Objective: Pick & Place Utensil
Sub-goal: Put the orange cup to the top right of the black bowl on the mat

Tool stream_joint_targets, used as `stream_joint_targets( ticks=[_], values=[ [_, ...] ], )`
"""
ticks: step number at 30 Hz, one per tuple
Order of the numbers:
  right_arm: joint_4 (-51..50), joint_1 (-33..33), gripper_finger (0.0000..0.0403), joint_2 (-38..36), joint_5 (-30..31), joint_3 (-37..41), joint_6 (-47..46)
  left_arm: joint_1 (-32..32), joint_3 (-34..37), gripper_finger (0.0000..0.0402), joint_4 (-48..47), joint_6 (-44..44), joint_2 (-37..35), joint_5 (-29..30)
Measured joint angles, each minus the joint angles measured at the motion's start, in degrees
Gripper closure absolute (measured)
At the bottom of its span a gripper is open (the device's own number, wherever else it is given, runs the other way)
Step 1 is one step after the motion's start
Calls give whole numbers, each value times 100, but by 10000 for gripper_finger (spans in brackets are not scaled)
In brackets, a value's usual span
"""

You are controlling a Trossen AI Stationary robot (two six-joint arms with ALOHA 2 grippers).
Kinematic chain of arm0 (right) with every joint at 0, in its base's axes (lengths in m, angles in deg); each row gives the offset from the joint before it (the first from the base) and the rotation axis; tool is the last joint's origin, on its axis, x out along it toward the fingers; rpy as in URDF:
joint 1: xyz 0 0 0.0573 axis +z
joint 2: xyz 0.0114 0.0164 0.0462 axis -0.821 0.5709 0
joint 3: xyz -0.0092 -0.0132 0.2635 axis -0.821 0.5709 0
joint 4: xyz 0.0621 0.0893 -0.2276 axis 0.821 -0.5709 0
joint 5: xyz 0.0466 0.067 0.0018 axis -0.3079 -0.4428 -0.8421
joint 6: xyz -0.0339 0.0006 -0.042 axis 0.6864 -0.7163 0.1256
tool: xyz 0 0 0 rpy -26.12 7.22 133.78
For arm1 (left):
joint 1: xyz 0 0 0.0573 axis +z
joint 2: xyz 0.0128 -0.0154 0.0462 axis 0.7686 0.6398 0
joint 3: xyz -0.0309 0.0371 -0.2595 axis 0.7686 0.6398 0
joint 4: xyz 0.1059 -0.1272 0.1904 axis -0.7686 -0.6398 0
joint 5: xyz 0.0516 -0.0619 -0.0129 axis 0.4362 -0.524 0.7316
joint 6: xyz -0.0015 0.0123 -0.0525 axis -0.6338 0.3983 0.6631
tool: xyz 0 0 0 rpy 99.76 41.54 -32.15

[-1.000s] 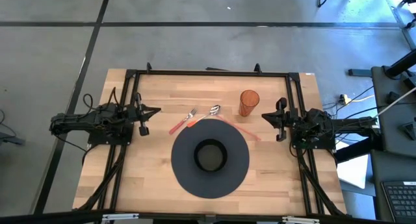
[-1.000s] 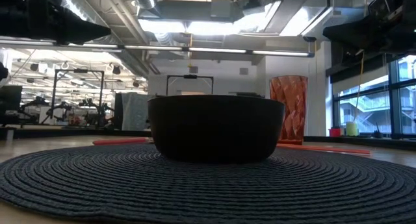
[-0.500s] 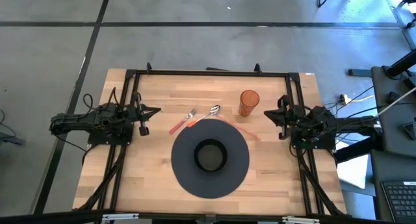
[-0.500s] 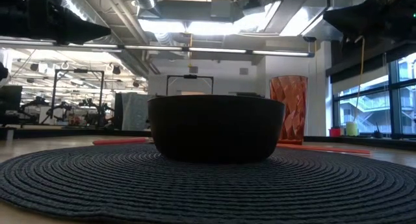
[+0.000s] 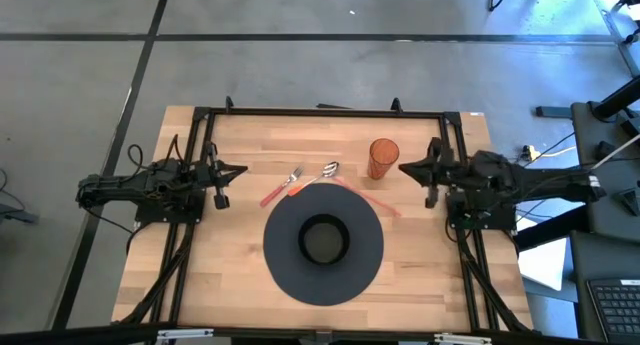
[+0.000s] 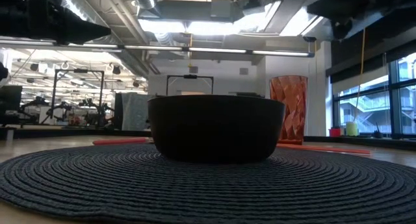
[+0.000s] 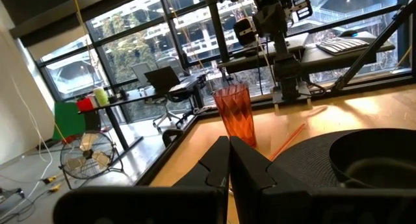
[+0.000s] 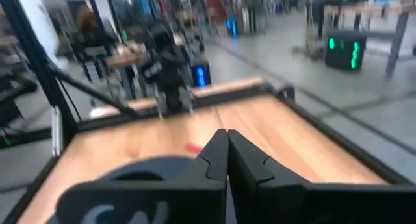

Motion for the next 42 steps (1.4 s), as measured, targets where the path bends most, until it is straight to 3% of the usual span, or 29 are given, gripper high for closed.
stream_joint_targets(
  ticks=[9, 15, 18, 24, 30, 36, 42],
  values=[
    [-1384, 0, 377, 1548, 713, -1555, 274, -1, 0, 398, 23, -12, 0, 0],
    [-2487, -2, 355, 2371, 731, -2571, 8, 0, 0, 397, -4, 35, 0, 0],
    [-3272, -2, 333, 2780, 797, -3172, -46, 1, 0, 398, -4, 48, 0, 0],
    [-4761, -10, 277, 3561, 1540, -4159, -257, 1, 0, 397, -4, 46, 0, 0],
    [-5549, -206, 232, 4117, 1540, -4611, -506, 1, 0, 398, -10, 46, 0, 0],
    [-5579, -273, 200, 4384, 1422, -4633, 549, 0, 0, 398, -32, 119, 0, 0],
    [-5592, -273, 193, 4402, 819, -4633, 1248, 1, 0, 397, -32, 87, 0, 0]
  ],
)
